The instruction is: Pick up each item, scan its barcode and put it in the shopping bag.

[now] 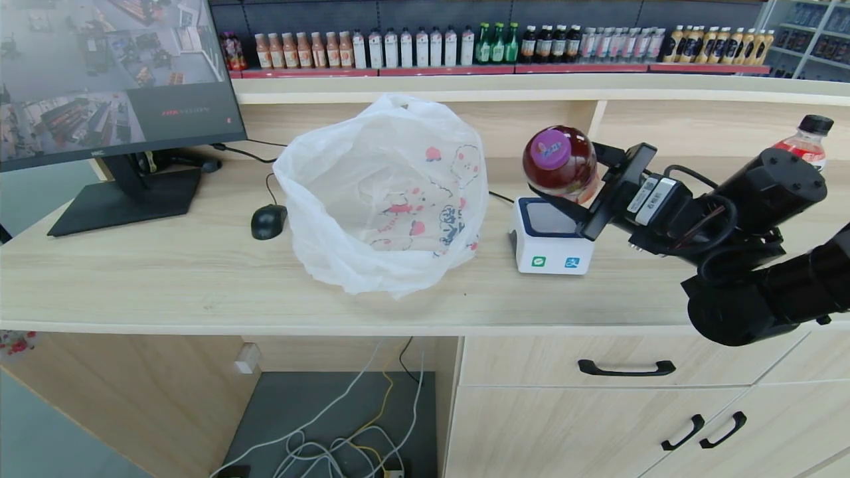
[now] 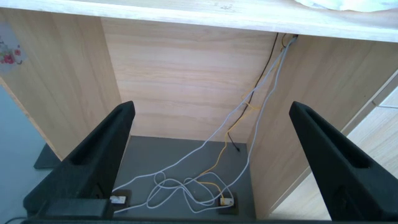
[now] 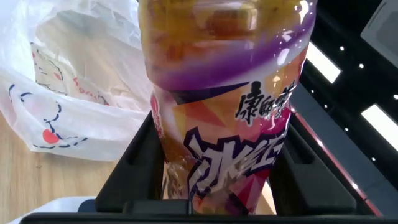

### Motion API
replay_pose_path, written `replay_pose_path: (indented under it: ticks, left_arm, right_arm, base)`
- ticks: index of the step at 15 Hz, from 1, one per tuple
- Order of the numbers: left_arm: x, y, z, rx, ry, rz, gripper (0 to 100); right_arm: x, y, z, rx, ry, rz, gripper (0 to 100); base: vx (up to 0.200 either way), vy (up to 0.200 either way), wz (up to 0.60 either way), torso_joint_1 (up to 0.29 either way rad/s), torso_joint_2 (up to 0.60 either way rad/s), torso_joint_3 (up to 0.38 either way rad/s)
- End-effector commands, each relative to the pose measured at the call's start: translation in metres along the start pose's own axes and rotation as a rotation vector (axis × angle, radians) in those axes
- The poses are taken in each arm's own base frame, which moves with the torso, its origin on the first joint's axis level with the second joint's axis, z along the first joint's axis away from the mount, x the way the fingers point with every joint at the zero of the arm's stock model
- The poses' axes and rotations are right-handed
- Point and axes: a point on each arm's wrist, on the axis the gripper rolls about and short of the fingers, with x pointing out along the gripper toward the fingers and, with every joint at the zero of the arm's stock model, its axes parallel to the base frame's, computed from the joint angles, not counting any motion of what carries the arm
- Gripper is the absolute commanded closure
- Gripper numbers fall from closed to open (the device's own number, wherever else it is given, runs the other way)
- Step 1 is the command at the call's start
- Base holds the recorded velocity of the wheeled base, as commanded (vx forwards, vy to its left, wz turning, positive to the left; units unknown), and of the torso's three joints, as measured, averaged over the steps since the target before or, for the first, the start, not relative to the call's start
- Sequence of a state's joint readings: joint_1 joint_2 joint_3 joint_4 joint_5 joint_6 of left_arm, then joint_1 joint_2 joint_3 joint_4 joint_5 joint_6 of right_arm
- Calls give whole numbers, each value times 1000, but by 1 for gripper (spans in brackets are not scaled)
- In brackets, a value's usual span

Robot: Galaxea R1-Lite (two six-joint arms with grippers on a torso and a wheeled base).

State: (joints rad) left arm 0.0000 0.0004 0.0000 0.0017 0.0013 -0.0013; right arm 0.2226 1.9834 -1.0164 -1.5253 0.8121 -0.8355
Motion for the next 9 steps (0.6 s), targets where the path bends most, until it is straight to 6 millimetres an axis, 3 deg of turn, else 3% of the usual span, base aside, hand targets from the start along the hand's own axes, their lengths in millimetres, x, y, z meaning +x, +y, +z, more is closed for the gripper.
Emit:
replay_pose_path:
  ticks: [1, 9]
  left_arm:
    - [0, 0, 0, 0, -1, 0, 0]
    - [0, 0, 0, 0, -1, 0, 0]
  right_arm:
    - [0, 5, -6, 0, 4, 8, 100]
    - [-3, 3, -22, -24, -19, 36, 100]
  base:
    - [0, 0, 0, 0, 0, 0]
    - [0, 0, 0, 0, 0, 0]
